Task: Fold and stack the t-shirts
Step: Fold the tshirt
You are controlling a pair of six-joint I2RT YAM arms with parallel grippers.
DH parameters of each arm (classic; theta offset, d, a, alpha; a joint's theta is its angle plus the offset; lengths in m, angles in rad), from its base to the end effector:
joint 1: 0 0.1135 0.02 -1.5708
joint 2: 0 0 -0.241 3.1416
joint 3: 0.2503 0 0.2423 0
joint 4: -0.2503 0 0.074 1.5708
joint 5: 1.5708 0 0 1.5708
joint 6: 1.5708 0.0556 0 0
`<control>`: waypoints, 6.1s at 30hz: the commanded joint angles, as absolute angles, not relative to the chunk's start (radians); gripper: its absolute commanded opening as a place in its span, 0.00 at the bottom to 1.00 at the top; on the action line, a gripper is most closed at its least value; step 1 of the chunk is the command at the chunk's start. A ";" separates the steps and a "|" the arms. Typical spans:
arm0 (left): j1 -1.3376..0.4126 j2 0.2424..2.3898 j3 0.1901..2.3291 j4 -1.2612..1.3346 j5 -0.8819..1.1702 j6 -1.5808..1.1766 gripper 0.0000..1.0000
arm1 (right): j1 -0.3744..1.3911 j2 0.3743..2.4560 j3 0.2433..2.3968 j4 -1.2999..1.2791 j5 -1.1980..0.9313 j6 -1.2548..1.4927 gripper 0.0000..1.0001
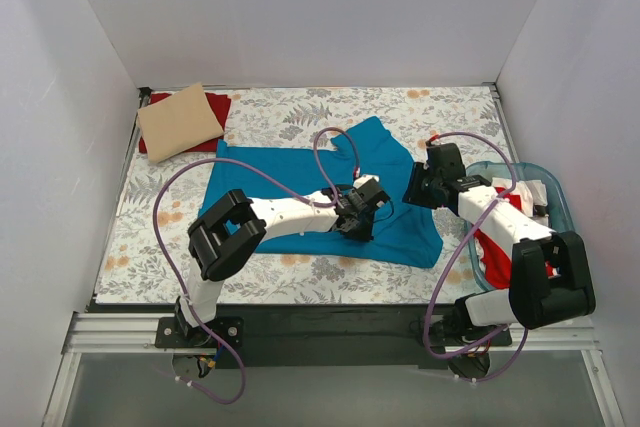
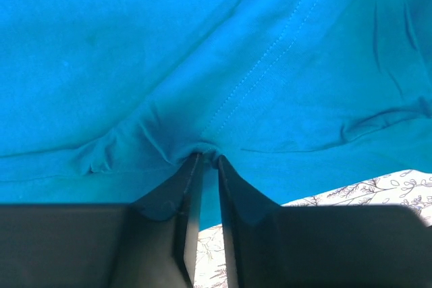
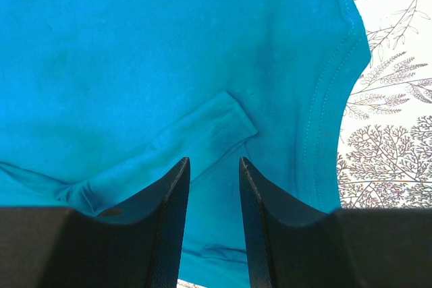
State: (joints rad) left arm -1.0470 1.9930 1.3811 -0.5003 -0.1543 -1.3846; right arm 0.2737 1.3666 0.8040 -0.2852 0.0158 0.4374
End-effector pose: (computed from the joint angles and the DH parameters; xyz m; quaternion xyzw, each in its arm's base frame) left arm 0.2087 -0.3442 0.1320 -0.1804 0.9542 -0.1864 0.1491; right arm 0.2770 0.0768 0.1779 0.0793 0.9320 0.1162 0.3341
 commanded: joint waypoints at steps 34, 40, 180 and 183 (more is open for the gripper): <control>-0.871 1.962 1.407 -0.425 -0.181 -1.439 0.00 | 0.259 1.324 0.815 -0.262 0.008 0.399 0.40; -0.833 1.976 1.410 -0.408 -0.167 -1.431 0.00 | 0.258 1.336 0.822 -0.261 0.008 0.393 0.40; -0.199 2.379 2.022 -0.735 -0.612 -1.173 0.37 | 0.067 1.812 1.312 -0.270 -0.166 0.368 0.53; -0.199 2.390 2.019 -0.736 -0.601 -1.174 0.34 | 0.067 1.816 1.315 -0.270 -0.167 0.370 0.53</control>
State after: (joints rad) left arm -0.2020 2.3997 1.9923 -0.7292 -0.5915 -1.1824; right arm 0.0719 1.8538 1.2961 -0.2886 -0.1600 0.3847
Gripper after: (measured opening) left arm 0.349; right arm 0.532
